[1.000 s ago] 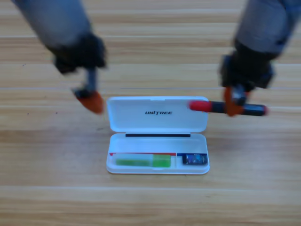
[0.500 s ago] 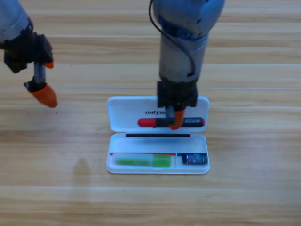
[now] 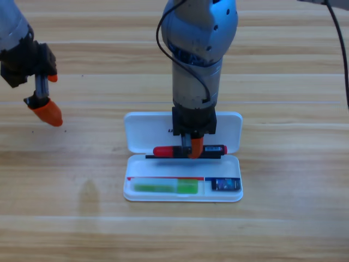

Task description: Clean up eraser and pencils

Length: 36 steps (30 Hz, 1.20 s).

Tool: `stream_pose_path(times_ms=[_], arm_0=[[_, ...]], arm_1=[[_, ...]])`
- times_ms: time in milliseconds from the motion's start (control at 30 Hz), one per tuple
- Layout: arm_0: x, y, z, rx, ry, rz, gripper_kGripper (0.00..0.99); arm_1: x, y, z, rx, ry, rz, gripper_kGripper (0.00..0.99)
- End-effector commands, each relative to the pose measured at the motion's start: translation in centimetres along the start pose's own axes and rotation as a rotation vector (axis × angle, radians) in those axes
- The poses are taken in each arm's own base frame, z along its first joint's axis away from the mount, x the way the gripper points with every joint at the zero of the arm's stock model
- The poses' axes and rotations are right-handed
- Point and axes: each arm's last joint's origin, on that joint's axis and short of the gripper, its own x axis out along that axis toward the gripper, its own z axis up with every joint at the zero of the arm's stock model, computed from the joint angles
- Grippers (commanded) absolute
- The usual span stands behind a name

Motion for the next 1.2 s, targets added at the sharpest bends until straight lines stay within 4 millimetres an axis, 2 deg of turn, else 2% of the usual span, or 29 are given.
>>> stream_pose_path(times_ms=[33, 100, 133, 200, 233, 267, 367, 500, 700, 833, 933, 1067, 1200], arm_0=[[1.1, 0.2, -0.5, -0.007, 0.015, -0.027, 0.99], [1.1, 0.2, -0.4, -0.007, 0.015, -0.027, 0.99], [1.1, 0.3, -0.4, -0.007, 0.014, -0.026, 0.99], [1.2, 0.3, -0.4, -0.007, 0.015, -0.027, 0.99], [1.2, 0.3, -0.4, -0.007, 0.016, -0.028, 0.99], [1.3, 0.3, -0.4, -0.007, 0.016, -0.028, 0.99], [1.4, 0.3, -0.4, -0.007, 0.017, -0.029, 0.99], [1.4, 0.2, -0.4, -0.007, 0.014, -0.031, 0.99], [1.4, 0.3, -0.4, -0.008, 0.011, -0.03, 0.99], [1.4, 0.3, -0.3, -0.008, 0.01, -0.029, 0.99], [1.5, 0.7, 0.1, -0.008, 0.005, -0.023, 0.99], [2.3, 2.4, 1.6, -0.013, -0.004, -0.007, 0.99], [3.5, 5.0, 3.2, -0.037, -0.021, 0.02, 0.989]], arm_1=[[3.2, 0.9, 1.0, -0.034, 0.071, 0.04, 0.0], [3.1, 0.9, 1.0, -0.028, 0.069, 0.038, 0.017], [3.0, 0.9, 1.0, -0.023, 0.068, 0.037, 0.21], [2.7, 0.9, 1.0, -0.009, 0.066, 0.034, 0.66], [2.5, 0.9, 0.9, -0.003, 0.064, 0.032, 0.802], [2.3, 1.0, 0.9, 0.0, 0.065, 0.033, 0.844], [1.1, 1.5, 0.7, -0.005, 0.052, 0.041, 0.887], [-2.5, 3.3, 0.3, -0.024, 0.003, 0.051, 0.905], [-9.3, 7.0, -1.8, -0.055, -0.115, 0.087, 0.917], [-14.8, 10.3, -4.2, -0.081, -0.22, 0.096, 0.917], [-18.0, 12.0, -6.2, -0.071, -0.294, 0.1, 0.917], [-20.4, 13.3, -8.2, 0.003, -0.391, 0.076, 0.919], [-21.3, 15.2, -11.2, 0.072, -0.531, 0.004, 0.931]])
